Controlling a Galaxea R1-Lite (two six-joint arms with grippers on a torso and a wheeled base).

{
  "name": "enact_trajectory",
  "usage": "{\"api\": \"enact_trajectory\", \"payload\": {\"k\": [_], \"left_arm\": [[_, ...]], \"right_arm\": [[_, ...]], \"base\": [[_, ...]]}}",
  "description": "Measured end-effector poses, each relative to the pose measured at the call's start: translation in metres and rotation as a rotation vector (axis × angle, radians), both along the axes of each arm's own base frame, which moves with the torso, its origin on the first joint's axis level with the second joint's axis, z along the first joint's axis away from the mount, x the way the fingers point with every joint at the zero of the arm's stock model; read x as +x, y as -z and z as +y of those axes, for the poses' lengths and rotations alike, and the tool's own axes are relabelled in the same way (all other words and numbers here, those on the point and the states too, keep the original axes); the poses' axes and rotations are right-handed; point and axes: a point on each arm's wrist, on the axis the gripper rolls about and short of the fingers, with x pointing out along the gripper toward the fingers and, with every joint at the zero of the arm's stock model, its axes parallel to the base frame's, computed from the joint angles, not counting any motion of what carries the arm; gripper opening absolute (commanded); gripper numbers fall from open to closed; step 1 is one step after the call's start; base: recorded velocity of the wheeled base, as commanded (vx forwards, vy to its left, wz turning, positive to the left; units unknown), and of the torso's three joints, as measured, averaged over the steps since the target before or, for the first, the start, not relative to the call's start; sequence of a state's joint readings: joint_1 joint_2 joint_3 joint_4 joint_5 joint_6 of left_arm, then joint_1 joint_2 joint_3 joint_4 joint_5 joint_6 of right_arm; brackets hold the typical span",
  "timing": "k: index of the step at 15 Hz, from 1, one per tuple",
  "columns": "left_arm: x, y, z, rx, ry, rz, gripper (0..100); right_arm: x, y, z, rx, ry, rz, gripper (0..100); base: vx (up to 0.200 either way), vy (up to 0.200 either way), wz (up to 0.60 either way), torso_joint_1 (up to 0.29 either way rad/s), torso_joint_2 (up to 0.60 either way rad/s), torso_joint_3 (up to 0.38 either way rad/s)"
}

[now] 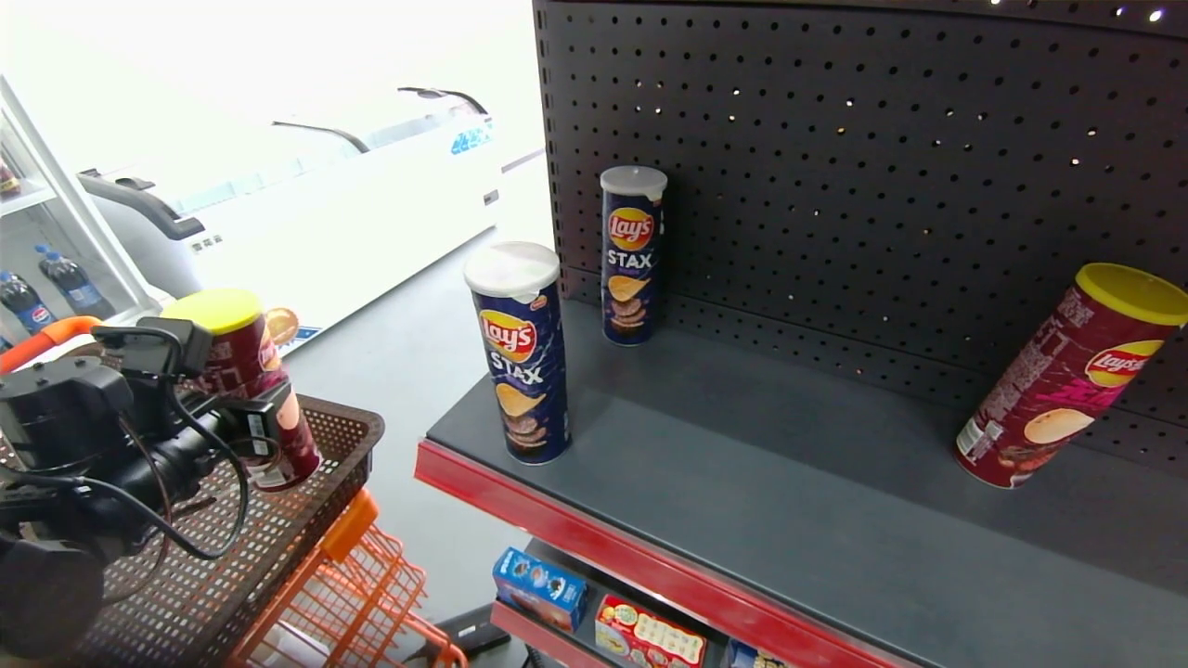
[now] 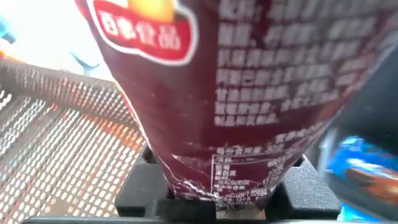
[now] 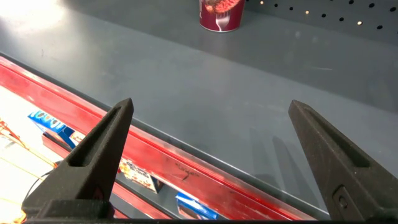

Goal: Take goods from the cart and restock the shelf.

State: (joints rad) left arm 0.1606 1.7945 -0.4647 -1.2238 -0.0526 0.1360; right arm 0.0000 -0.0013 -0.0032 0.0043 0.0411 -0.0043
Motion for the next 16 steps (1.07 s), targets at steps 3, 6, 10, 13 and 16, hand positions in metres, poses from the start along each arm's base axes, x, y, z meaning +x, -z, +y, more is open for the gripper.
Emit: {"api": "enact_trajectory", "payload": {"k": [3,6,10,13,16], "left_arm": [[-0.020,-0.022,-0.021,-0.003,0.068,0.007,0],[-0.042,-0.039,-0.037,-0.001,0.123,-0.016,0],[-0.073,-0.053,-0.058,-0.034,0.215,-0.054,0],[-0.089,-0.065,-0.073,-0.043,0.298,-0.110,0],[-0.100,-0.071,-0.091,-0.050,0.401,-0.142,0]], "right_arm": [[0.000,0.000,0.000,0.000,0.000,0.000,100],[0.000,0.000,0.000,0.000,0.000,0.000,100],[0.000,0.000,0.000,0.000,0.000,0.000,100],[0.000,0.000,0.000,0.000,0.000,0.000,100],[0.000,0.000,0.000,0.000,0.000,0.000,100]], "base": [[0.000,0.000,0.00,0.000,0.00,0.000],[0.000,0.000,0.00,0.000,0.00,0.000],[0.000,0.000,0.00,0.000,0.00,0.000],[0.000,0.000,0.00,0.000,0.00,0.000],[0.000,0.000,0.00,0.000,0.00,0.000]]}}
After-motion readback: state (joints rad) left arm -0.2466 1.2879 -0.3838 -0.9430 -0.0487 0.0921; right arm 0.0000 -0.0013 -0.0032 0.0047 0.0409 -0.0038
